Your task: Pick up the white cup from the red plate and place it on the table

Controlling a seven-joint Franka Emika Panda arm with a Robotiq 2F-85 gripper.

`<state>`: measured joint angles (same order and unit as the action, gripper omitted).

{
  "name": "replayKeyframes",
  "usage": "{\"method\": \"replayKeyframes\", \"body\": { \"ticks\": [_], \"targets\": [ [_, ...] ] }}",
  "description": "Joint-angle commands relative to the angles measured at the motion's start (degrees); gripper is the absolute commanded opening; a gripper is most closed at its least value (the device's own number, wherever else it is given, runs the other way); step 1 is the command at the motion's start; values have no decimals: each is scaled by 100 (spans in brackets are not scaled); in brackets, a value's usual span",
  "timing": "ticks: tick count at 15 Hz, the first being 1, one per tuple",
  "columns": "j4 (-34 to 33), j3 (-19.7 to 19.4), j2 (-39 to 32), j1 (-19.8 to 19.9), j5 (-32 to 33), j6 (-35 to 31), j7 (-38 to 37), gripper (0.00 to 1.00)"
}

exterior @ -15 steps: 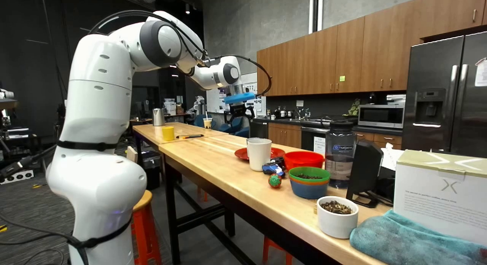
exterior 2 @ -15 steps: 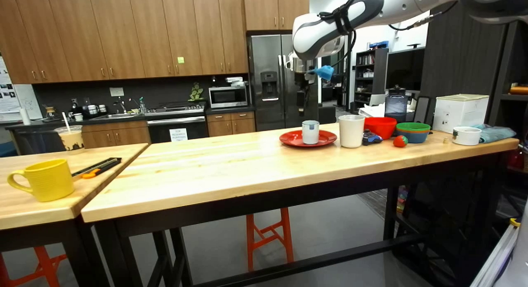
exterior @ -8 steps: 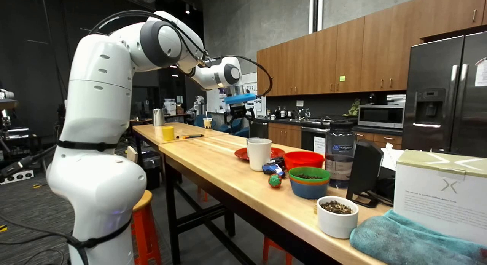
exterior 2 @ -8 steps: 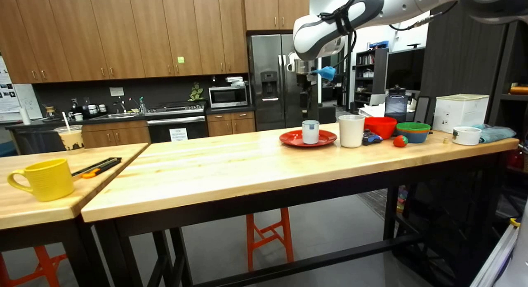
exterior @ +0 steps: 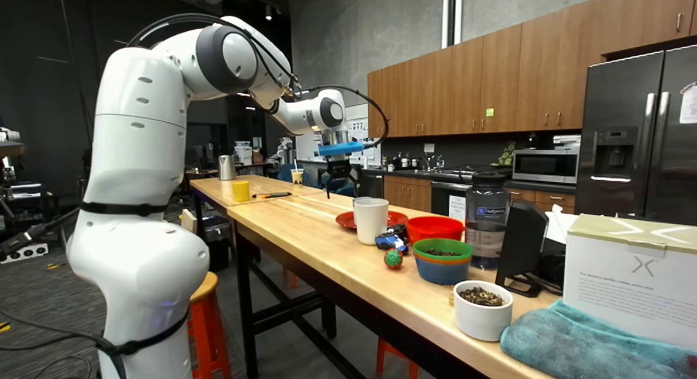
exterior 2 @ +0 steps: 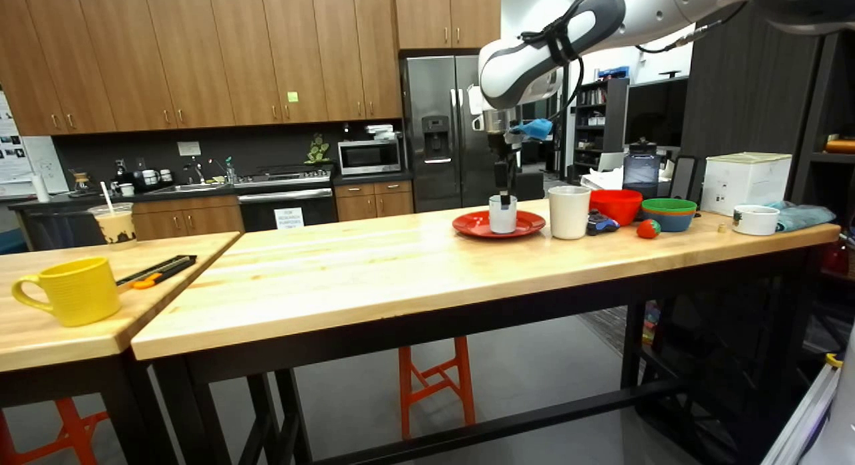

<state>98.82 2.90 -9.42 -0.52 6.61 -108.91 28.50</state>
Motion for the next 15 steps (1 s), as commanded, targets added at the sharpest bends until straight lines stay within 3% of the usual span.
{"method": "replayKeyframes", "body": {
  "ticks": [1, 7, 15],
  "targets": [
    [555, 8, 328, -18, -51, -64, -272, 100],
    [816, 37, 340, -51, -87, -197, -384, 100],
    [374, 28, 53, -65, 80, -180, -231, 100]
  ]
}}
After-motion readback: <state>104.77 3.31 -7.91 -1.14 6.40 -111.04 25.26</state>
